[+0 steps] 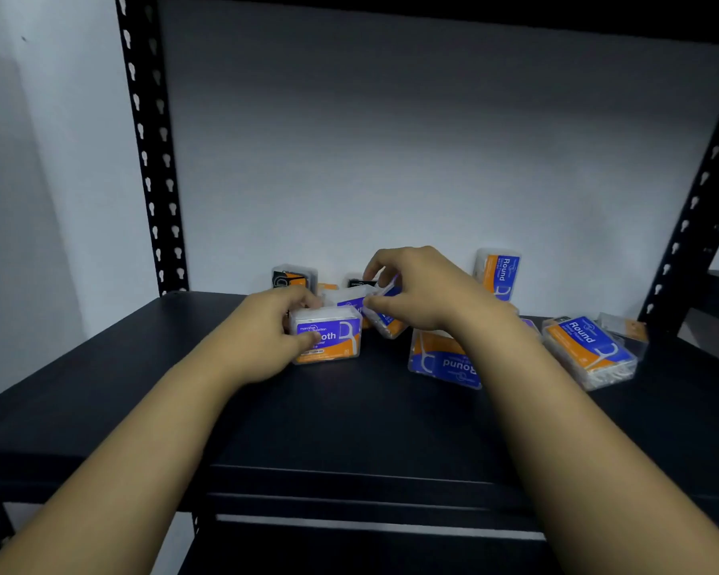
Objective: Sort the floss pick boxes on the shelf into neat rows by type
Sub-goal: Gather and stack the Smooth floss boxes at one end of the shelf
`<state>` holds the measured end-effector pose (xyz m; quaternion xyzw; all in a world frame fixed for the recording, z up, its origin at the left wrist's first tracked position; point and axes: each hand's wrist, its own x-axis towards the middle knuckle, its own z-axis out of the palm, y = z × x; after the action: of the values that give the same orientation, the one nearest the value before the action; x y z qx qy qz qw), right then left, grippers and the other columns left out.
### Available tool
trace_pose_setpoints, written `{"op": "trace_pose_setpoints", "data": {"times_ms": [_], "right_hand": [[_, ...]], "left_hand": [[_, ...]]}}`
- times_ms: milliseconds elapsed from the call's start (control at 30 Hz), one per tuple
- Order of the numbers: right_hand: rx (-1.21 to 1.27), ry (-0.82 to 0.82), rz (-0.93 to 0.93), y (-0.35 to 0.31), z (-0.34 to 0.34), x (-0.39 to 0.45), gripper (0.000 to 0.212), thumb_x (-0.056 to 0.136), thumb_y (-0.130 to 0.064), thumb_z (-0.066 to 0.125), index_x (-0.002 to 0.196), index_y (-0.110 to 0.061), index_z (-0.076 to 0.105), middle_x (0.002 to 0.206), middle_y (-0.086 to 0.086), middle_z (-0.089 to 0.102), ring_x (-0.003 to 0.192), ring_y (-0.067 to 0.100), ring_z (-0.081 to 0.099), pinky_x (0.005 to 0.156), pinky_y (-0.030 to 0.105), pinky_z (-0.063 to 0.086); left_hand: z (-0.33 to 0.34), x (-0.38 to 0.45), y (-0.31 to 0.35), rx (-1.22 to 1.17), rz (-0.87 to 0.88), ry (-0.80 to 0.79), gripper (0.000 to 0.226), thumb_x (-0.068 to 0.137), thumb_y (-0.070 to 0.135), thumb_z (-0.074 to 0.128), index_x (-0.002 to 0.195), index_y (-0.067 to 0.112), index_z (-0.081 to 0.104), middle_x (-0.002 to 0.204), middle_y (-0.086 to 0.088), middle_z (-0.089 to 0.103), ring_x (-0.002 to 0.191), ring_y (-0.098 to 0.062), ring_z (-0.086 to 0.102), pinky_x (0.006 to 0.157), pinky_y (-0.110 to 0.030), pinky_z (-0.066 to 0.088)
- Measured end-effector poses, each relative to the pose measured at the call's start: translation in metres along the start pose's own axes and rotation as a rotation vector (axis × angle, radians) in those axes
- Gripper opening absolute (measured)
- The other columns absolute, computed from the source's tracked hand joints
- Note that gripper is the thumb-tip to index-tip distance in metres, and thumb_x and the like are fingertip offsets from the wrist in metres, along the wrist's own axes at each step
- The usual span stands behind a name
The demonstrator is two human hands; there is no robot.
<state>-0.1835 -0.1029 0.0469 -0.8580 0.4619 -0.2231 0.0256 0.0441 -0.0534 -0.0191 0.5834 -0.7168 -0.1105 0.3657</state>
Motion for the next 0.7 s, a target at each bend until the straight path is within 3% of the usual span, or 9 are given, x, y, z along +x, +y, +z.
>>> {"op": "trace_pose_setpoints", "data": {"times_ms": [100, 200, 367, 533, 700], "right_hand": [[-0.023, -0.028, -0.008, -0.004, 0.004, 0.012, 0.037, 0.087, -0.029, 0.073, 0.124, -0.032, 0.069, 0.119, -0.006, 0.068, 0.099, 0.011, 0.061, 0.079, 0.029, 0.051], [-0.097, -0.066, 0.009, -0.009, 0.01, 0.026, 0.044, 0.085, -0.022, 0.073, 0.127, -0.033, 0.068, 0.125, -0.007, 0.068, 0.101, 0.011, 0.058, 0.075, 0.027, 0.047], [-0.211, -0.078, 0.055, -0.016, 0.023, 0.043, 0.053, 0.079, -0.016, 0.072, 0.128, -0.035, 0.065, 0.129, -0.009, 0.066, 0.118, 0.014, 0.059, 0.086, 0.033, 0.054], [-0.364, -0.083, 0.067, -0.017, 0.034, 0.053, 0.054, 0.082, -0.02, 0.071, 0.131, -0.04, 0.062, 0.136, -0.004, 0.062, 0.131, 0.022, 0.05, 0.107, 0.049, 0.038], [-0.385, -0.116, 0.063, -0.017, 0.039, 0.047, 0.046, 0.091, -0.028, 0.065, 0.135, -0.038, 0.055, 0.13, 0.002, 0.061, 0.132, 0.026, 0.043, 0.113, 0.054, 0.027]], "left_hand": [[-0.011, 0.001, -0.007, -0.01, -0.094, 0.04, 0.031, 0.081, 0.018, 0.079, 0.105, 0.031, 0.064, 0.102, 0.004, 0.07, 0.085, -0.012, 0.069, 0.076, -0.034, 0.06], [-0.023, 0.004, -0.013, 0.012, -0.146, 0.015, 0.033, 0.078, 0.017, 0.08, 0.103, 0.031, 0.064, 0.102, 0.004, 0.07, 0.084, -0.013, 0.069, 0.077, -0.034, 0.06], [-0.034, 0.016, -0.004, 0.163, -0.068, -0.114, 0.041, 0.076, 0.029, 0.085, 0.11, 0.028, 0.064, 0.111, 0.006, 0.065, 0.094, -0.013, 0.065, 0.083, -0.03, 0.055], [-0.048, 0.033, 0.002, 0.291, -0.026, -0.255, 0.039, 0.074, 0.041, 0.085, 0.106, 0.031, 0.066, 0.104, 0.011, 0.068, 0.082, -0.01, 0.065, 0.078, -0.03, 0.054], [-0.047, 0.032, -0.016, 0.076, 0.011, -0.298, 0.022, 0.08, 0.035, 0.082, 0.099, 0.029, 0.072, 0.094, 0.007, 0.077, 0.083, -0.014, 0.072, 0.084, -0.036, 0.058]]}}
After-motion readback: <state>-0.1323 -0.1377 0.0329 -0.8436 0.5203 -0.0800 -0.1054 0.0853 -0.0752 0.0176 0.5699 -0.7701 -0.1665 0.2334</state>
